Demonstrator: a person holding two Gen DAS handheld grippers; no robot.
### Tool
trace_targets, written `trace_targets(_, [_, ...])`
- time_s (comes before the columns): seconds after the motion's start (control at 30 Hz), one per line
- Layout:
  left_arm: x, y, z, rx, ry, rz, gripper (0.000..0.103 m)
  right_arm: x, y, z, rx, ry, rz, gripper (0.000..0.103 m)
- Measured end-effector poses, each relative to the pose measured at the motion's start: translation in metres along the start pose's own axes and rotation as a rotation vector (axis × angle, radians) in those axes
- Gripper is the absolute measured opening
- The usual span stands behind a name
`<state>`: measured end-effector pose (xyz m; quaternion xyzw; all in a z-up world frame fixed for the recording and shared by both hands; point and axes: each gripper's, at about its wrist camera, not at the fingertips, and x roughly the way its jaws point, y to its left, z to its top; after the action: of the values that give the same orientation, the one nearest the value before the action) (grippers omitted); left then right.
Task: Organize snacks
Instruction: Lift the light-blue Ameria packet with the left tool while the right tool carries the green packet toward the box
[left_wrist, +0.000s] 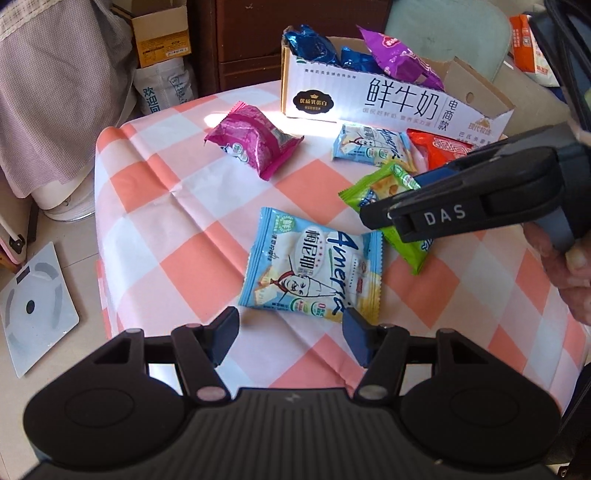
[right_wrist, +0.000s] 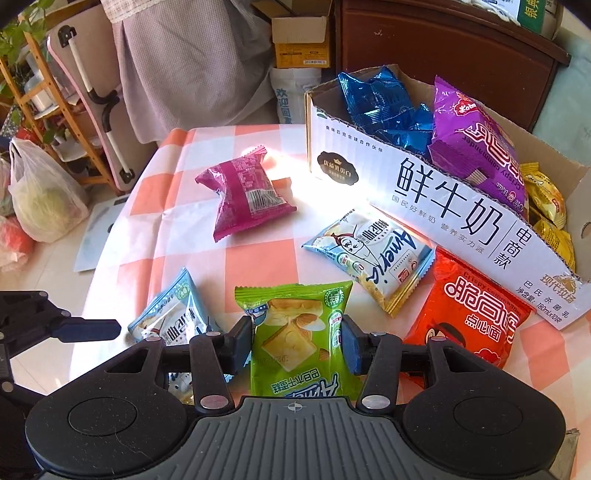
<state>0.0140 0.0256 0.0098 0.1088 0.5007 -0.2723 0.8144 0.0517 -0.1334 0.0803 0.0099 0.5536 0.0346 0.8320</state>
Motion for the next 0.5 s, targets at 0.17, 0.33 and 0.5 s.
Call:
trace_targets(0.17, [0.001,0.009,-0.003,-0.097,0.026,-0.015,0.060,-0.002,0.017,-0.011,-0.099,0.049,0.077,0.048])
trace_targets(0.33, [-0.004,0.011,-0.007,-0.132,0.005,-0.024,0.062,-0.012,0.019,-0.016,-0.116,0.050,0.083,0.048])
trace_targets(0.5, [-0.001,0.007,0.003,-0.207,-0.005,-0.016,0.068,-0.021,0.002,-0.010,-0.038,0.006,0.023,0.048])
